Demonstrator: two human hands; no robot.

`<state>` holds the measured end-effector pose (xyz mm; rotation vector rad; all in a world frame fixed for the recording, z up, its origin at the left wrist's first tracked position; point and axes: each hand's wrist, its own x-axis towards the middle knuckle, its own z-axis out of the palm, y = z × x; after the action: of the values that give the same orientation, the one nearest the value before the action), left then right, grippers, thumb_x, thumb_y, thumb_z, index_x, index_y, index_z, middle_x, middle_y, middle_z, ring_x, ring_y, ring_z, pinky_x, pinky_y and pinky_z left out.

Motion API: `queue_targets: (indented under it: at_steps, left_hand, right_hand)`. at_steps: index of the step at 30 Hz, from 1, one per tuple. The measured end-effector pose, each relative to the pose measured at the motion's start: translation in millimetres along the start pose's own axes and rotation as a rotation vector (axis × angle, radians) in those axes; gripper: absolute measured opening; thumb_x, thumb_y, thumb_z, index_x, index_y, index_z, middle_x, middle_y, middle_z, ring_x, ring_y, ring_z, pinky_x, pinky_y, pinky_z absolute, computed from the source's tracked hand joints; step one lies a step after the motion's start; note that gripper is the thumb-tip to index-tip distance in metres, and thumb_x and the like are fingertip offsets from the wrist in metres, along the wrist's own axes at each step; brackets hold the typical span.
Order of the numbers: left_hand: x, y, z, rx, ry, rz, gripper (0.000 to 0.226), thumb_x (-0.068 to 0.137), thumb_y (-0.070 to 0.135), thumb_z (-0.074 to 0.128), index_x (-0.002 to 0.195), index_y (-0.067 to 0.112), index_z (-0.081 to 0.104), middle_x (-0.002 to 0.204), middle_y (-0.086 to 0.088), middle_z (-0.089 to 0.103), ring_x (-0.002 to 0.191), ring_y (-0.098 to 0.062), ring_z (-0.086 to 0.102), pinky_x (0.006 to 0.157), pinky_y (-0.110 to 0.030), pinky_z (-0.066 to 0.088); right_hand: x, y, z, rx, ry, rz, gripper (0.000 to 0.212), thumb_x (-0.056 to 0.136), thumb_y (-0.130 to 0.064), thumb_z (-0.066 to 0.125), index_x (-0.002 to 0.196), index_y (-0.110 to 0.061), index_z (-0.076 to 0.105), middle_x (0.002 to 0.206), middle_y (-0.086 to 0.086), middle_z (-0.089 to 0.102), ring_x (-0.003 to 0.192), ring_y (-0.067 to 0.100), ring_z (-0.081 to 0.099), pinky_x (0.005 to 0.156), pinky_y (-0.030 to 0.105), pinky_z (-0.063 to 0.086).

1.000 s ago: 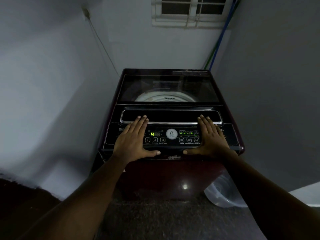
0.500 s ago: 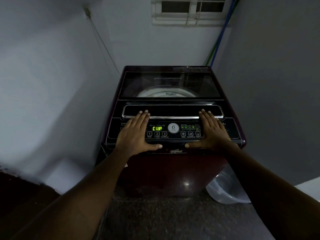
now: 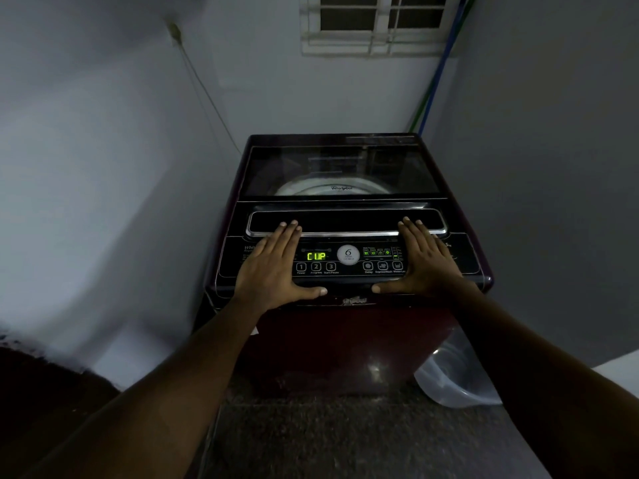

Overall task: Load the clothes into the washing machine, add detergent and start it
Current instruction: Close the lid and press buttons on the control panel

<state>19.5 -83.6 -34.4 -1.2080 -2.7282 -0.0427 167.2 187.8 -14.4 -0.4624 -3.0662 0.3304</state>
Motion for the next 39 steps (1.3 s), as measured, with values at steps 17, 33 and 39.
queue_targets:
  at_steps: [17,33,39]
  left_hand:
    - [0.6,0.8,0.1,0.003,-0.01,-0.001,0.136,0.06,0.103,0.022,0.157,0.011,-0.001,0.166,-0.001,-0.008,0.152,-0.015,-0.008,0.123,-0.04,0.005]
    - [2.2,0.7,-5.4,-0.017,-0.055,-0.008,0.136,0.061,0.103,0.025,0.157,0.01,-0.001,0.166,-0.002,-0.009,0.152,-0.016,-0.01,0.122,-0.038,0.002]
    - [2.9,2.0,-10.4,-0.021,-0.084,-0.016,0.136,0.061,0.102,0.026,0.157,0.009,-0.001,0.166,-0.002,-0.009,0.152,-0.016,-0.01,0.123,-0.039,0.004]
  right_hand:
    - [-0.3,1.7,2.7,-0.024,0.004,0.01,0.15,0.04,-0.104,0.04,0.153,-0.019,-0.011,0.161,-0.006,-0.015,0.145,0.01,-0.021,0.118,0.042,-0.007]
    - [-2.1,-3.9,-5.1,-0.006,-0.021,0.035,0.149,0.041,-0.102,0.043,0.153,-0.02,-0.01,0.161,-0.008,-0.016,0.145,0.009,-0.023,0.119,0.043,-0.006]
    - [-2.0,-3.9,-5.6,0.004,-0.001,0.04,0.149,0.04,-0.102,0.044,0.153,-0.02,-0.008,0.161,-0.009,-0.013,0.145,0.009,-0.021,0.115,0.037,-0.01]
